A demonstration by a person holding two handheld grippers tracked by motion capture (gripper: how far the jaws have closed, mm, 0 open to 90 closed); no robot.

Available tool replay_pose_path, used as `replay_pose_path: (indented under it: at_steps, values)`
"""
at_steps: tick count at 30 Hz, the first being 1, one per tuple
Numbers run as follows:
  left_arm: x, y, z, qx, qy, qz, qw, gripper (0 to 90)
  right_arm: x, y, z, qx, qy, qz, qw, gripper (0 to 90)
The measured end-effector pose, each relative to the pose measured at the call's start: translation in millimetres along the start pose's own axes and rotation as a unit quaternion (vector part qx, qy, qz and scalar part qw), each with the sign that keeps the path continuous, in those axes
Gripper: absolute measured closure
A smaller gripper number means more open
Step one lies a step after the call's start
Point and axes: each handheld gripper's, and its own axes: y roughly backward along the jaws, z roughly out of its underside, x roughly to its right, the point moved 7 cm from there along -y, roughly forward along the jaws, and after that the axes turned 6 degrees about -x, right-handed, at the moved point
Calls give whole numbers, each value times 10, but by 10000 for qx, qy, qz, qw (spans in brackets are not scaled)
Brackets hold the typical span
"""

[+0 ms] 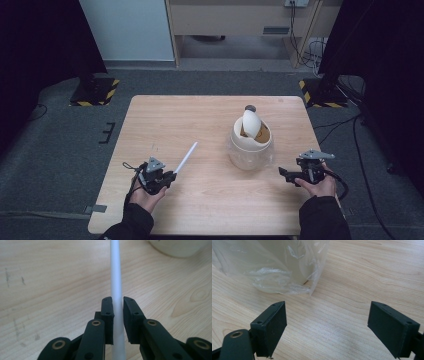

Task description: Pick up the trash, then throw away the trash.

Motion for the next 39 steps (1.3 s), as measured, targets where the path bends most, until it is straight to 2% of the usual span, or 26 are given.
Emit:
replay_pose_path:
  at_steps: [1, 6, 7, 8, 9, 10, 13, 14, 15, 16, 17, 18, 19, 21, 22, 24, 25, 26, 27, 30, 36, 37, 38, 39]
  values:
    - [0, 0, 0, 0, 0, 0, 10000, 787, 1, -1, -2, 9, -14, 1, 10000, 156]
    - [-29, 179, -110, 488, 99, 17, 9988, 787, 11, 7, -16, 67, -42, 1, 10000, 157]
    - [-29, 179, -110, 488, 99, 17, 9988, 787, 10, 12, -20, 80, -47, -7, 10000, 157]
    - [-24, 251, -146, 687, 107, 23, 9976, 787, 8, 19, -27, 104, -60, -13, 9999, 157]
    - [-24, 251, -146, 687, 107, 23, 9976, 787, 6, 23, -33, 136, -55, -24, 9999, 157]
    - [-20, 317, -186, 891, 100, 22, 9960, 787, 0, 31, -49, 215, -70, -40, 9997, 157]
    - [-29, 403, -248, 1147, 96, 10, 9934, 787, -13, 58, -88, 372, -116, -94, 9992, 152]
    - [-29, 403, -248, 1147, 96, 10, 9934, 787, -13, 58, -88, 372, -116, -94, 9992, 152]
    - [-32, 450, -282, 1303, 97, 32, 9914, 787, -21, 91, -128, 506, -156, -116, 9985, 151]
    - [-32, 450, -282, 1303, 97, 32, 9914, 787, -21, 91, -128, 506, -156, -116, 9985, 151]
    - [-36, 476, -296, 1369, 82, 22, 9906, 787, -26, 126, -172, 635, -172, -140, 9977, 151]
    - [-38, 496, -306, 1424, 75, 20, 9898, 787, -26, 126, -172, 635, -172, -140, 9977, 151]
    - [-36, 534, -325, 1538, 74, 26, 9881, 787, -35, 164, -214, 773, -223, -166, 9966, 153]
    - [-36, 579, -346, 1638, 59, 15, 9865, 787, -42, 196, -248, 880, -229, -179, 9957, 155]
    - [-36, 579, -346, 1638, 59, 15, 9865, 787, -42, 196, -248, 880, -229, -179, 9957, 155]
    - [-27, 625, -393, 1790, 50, 29, 9838, 787, -57, 256, -309, 1053, -266, -207, 9939, 155]
    - [-27, 625, -393, 1790, 50, 29, 9838, 787, -57, 256, -309, 1053, -266, -207, 9939, 155]
    - [-22, 632, -411, 1821, 60, 44, 9833, 787, -68, 280, -339, 1152, -330, -241, 9925, 155]
    - [-13, 643, -437, 1870, 57, 52, 9823, 787, -108, 315, -390, 1330, -432, -372, 9895, 153]
    - [25, 646, -458, 1904, 15, 108, 9816, 787, -156, 361, -461, 1439, -384, -409, 9880, 149]
    - [55, 681, -517, 2018, -41, 156, 9793, 787, -248, 518, -629, 1840, -315, -509, 9811, 117]
    - [55, 681, -517, 2018, -41, 156, 9793, 787, -248, 518, -629, 1840, -315, -509, 9811, 117]
    - [60, 699, -534, 2062, -46, 161, 9784, 787, -276, 585, -684, 1978, -299, -536, 9783, 115]
    - [63, 708, -539, 2080, -50, 167, 9780, 787, -282, 604, -700, 2015, -295, -538, 9776, 115]
